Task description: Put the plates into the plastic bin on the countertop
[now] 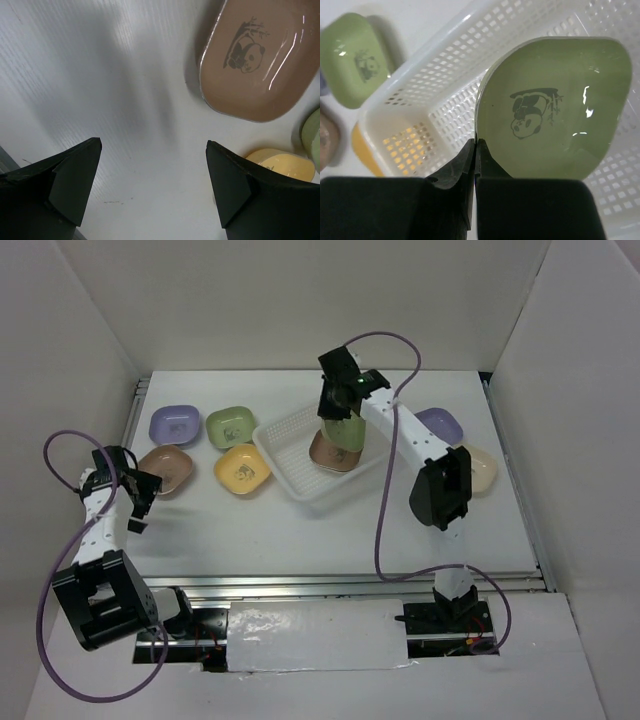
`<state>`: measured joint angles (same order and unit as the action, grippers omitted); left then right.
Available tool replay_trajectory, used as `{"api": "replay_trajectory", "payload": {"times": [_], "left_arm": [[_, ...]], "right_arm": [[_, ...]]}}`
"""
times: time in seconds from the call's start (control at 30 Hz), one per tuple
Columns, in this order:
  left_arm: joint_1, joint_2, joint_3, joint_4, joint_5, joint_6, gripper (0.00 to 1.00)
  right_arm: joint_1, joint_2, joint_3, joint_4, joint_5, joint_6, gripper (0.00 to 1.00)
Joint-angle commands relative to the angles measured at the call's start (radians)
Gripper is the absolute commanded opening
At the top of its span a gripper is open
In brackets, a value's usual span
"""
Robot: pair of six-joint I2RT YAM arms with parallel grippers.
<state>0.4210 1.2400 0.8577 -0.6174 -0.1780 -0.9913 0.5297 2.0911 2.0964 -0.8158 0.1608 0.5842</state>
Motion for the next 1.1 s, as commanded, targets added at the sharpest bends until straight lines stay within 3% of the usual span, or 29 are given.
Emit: {"api": "replay_trajectory", "payload": {"times": [0.0, 0.07, 0.1, 0.13, 0.17, 0.2, 0.37, 0.53, 0.67, 0.83, 0.9, 0.97, 1.07], "left_arm": [[0.047, 0.025, 0.058, 0.001, 0.002, 0.051, 0.99], [0.064, 0.053, 0.069, -0.005, 0.012, 0.060, 0.99], [0.074, 0.058, 0.072, 0.001, 0.021, 0.062, 0.99], [0.081, 0.065, 0.069, 0.008, 0.038, 0.063, 0.99], [0.082, 0.075, 0.066, 0.021, 0.046, 0.063, 0.99], [0.090, 0.081, 0.063, 0.043, 0.052, 0.060, 0.99], [0.098, 0.211, 0.102, 0.100, 0.115, 0.049, 0.99], [0.093, 0.372, 0.181, 0.143, 0.170, 0.043, 0.99], [0.084, 0.409, 0.210, 0.176, 0.169, 0.023, 0.99], [0.070, 0.456, 0.216, 0.193, 0.169, 0.006, 0.99], [0.058, 0.489, 0.230, 0.160, 0.138, 0.005, 0.94], [0.041, 0.513, 0.225, 0.140, 0.105, -0.004, 0.76], [0.025, 0.544, 0.221, 0.130, 0.084, -0.010, 0.64]], "right_arm": [[0.006, 0.052, 0.108, -0.129, 0.003, -0.024, 0.01], [0.009, 0.044, 0.061, -0.089, -0.009, -0.020, 0.24], [0.010, 0.035, 0.042, -0.079, -0.015, -0.012, 0.45], [0.021, 0.003, 0.007, -0.042, -0.021, -0.009, 0.73], [0.029, -0.014, -0.004, -0.030, -0.023, -0.009, 0.90], [0.036, -0.031, -0.006, -0.022, -0.021, -0.012, 0.97], [0.101, -0.181, 0.008, -0.007, -0.001, -0.052, 1.00], [0.161, -0.429, -0.221, 0.105, -0.009, -0.095, 1.00], [0.181, -0.600, -0.415, 0.171, -0.015, -0.106, 1.00], [0.174, -0.661, -0.487, 0.198, -0.014, -0.119, 1.00], [0.170, -0.677, -0.496, 0.191, -0.014, -0.119, 1.00], [0.168, -0.701, -0.516, 0.202, -0.017, -0.121, 1.00], [0.161, -0.739, -0.535, 0.211, -0.018, -0.119, 1.00]]}}
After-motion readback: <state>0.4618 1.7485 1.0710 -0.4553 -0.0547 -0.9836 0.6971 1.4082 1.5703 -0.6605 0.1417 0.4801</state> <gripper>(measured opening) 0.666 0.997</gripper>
